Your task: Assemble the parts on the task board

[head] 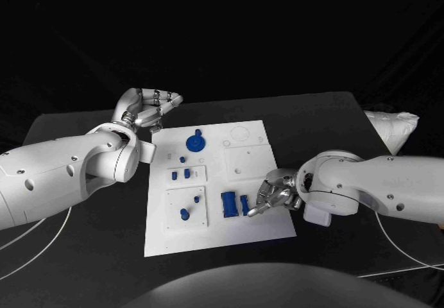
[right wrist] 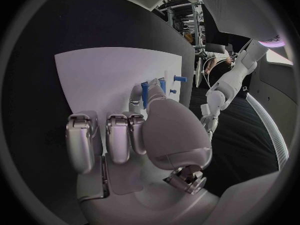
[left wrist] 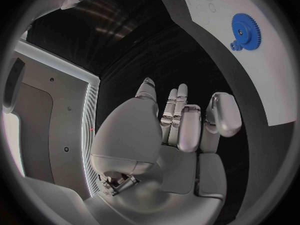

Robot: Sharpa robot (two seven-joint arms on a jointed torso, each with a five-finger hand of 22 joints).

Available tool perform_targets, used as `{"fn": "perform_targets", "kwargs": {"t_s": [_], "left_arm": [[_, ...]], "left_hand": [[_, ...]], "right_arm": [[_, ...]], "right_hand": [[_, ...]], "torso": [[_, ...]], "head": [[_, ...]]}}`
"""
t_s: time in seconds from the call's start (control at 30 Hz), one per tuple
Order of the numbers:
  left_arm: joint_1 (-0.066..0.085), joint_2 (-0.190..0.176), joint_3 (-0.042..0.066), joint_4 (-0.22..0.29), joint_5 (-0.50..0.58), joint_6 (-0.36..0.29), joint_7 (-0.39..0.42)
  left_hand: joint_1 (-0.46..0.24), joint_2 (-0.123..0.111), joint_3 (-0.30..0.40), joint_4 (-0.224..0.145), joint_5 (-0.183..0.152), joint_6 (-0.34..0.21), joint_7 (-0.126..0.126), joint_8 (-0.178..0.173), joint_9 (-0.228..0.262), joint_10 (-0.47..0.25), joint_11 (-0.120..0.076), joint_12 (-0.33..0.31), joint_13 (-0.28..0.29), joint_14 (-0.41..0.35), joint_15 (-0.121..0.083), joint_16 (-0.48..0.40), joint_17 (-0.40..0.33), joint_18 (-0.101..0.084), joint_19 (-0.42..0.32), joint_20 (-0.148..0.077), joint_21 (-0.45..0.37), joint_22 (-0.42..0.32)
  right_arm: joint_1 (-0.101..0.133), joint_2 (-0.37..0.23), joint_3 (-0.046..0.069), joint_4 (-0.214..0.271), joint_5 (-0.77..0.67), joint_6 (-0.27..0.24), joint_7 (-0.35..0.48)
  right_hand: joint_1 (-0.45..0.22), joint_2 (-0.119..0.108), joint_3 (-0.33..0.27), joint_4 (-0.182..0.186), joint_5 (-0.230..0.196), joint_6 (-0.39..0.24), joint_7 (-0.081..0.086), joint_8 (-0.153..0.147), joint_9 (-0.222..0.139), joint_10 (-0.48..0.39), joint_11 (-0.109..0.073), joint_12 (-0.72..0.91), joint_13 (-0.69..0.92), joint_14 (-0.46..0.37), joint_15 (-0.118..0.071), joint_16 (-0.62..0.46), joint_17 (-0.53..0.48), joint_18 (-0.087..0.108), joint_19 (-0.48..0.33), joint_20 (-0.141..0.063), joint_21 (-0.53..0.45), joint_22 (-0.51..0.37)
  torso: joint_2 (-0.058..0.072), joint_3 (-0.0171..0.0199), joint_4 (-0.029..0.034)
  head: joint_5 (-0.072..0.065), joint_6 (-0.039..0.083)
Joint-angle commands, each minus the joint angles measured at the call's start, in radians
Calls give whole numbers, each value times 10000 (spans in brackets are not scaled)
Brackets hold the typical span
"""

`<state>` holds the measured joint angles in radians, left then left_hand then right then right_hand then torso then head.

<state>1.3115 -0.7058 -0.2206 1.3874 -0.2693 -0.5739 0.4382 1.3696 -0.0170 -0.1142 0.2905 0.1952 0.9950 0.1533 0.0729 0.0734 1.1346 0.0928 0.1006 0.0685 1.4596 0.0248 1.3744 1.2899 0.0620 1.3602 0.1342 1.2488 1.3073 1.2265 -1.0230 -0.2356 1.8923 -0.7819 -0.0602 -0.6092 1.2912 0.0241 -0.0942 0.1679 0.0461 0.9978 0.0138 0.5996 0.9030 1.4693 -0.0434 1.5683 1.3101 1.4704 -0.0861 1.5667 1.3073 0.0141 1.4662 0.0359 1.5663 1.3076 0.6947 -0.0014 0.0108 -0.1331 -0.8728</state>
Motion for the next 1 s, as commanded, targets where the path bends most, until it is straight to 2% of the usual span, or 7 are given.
{"fn": "perform_targets", "kwargs": {"t_s": [0.03, 0.17, 0.27, 0.6, 1.0], "left_arm": [[0, 23, 7, 26, -34, 162, 54], [0, 24, 7, 17, -34, 170, 52], [0, 27, 7, 16, -34, 175, 51], [0, 39, 7, 4, -34, 181, 44], [0, 44, 7, 1, -34, 177, 45]], "left_hand": [[26, 108, -54, 11, 42, -57, 5, -39, -10, -28, 30, -51, -8, -69, 9, -63, -9, 118, -15, -28, -37, 1444], [26, 108, -54, 11, 42, -57, 5, -39, -10, -28, 30, -51, -8, -69, 9, -63, -9, 118, -15, -28, -37, 1444], [26, 108, -54, 11, 42, -57, 5, -39, -10, -28, 30, -51, -8, -69, 9, -63, -9, 118, -15, -28, -37, 1444], [26, 108, -54, 11, 42, -57, 5, -39, -10, -28, 30, -51, -8, -69, 9, -63, -9, 118, -15, -28, -37, 1444], [26, 108, -54, 11, 42, -57, 5, -39, -10, -28, 30, -51, -8, -69, 9, -63, -9, 118, -15, -28, -37, 1444]], "right_arm": [[-13, 53, -2, -5, -113, 53, 77], [-27, 151, -3, -30, -113, 110, 16], [-36, 217, -3, -63, -113, 145, -28], [-47, 304, -3, -149, -119, 171, -114], [-48, 500, -3, -394, -120, 121, -149]], "right_hand": [[180, 124, 120, -35, 55, 44, -42, -63, 20, 1015, -36, 25, 2607, 1004, -65, 41, 2635, -141, 1046, -86, 45, 2632], [256, 370, 257, -33, 54, 65, -53, -119, 44, 1015, -48, 25, 2607, 1004, -75, 41, 2635, -141, 1046, -91, 45, 2632], [283, 470, 309, -28, 58, 72, -59, -140, 57, 1015, -53, 25, 2607, 1004, -78, 41, 2635, -141, 1046, -91, 45, 2632], [340, 546, 362, -51, 65, 72, -68, -167, 73, 1015, -60, 25, 2607, 1004, -81, 41, 2635, -141, 1046, -92, 45, 2632], [195, 777, 409, 93, 68, 106, -53, -231, 122, 1015, -50, 25, 2607, 1004, -80, 41, 2635, -141, 1046, -99, 45, 2632]], "torso": [[2, 0, 11], [-1, 8, 4], [2, -4, 3], [-2, -1, 6], [-3, -5, 10]], "head": [[-6, 2], [-4, 2], [-18, 2], [-26, 2], [-14, 2]]}}
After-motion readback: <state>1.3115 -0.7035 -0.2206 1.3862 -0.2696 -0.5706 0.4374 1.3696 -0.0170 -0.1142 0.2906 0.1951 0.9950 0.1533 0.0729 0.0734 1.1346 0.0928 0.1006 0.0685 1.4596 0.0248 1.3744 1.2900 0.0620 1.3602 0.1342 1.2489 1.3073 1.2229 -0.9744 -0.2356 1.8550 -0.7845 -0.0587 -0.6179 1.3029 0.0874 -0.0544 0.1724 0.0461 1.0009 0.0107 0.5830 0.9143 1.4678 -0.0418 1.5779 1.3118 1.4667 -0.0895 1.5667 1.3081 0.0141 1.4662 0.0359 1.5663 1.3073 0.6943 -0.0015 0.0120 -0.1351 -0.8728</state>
